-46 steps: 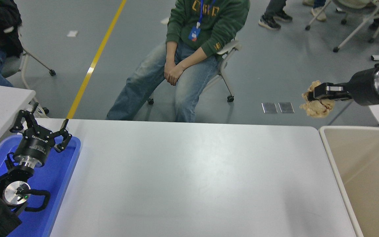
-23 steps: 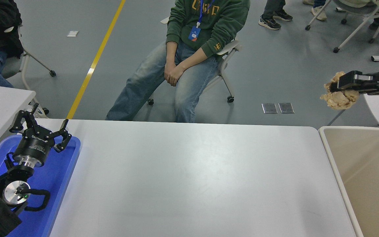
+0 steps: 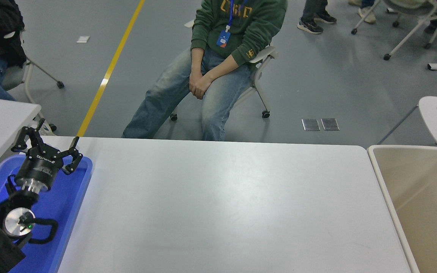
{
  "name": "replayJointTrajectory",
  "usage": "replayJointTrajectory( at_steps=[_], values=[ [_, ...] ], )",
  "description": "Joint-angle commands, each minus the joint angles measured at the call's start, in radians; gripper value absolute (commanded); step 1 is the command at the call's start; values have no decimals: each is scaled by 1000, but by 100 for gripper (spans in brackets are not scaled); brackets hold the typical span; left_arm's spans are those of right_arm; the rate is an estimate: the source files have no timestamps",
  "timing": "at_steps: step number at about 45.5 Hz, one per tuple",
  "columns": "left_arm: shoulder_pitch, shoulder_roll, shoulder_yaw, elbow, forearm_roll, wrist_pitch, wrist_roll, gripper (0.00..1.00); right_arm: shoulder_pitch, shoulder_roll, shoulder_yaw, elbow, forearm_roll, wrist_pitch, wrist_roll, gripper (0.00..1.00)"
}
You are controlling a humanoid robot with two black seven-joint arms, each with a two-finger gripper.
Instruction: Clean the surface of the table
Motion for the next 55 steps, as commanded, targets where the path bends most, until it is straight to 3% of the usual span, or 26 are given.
replayJointTrajectory(
  at_steps=[1,10,28,55],
  values=[
    [0,0,0,0,0,0,0,100,-271,30,95,-157,136,-187,-1,0],
    [0,0,0,0,0,0,0,100,-484,174,97,-341,276,-342,-5,0],
    [0,0,0,0,0,0,0,100,-763,505,135,-771,460,-354,-19,0],
    [0,0,0,0,0,0,0,100,-840,717,399,-811,461,-477,-85,0]
  ],
)
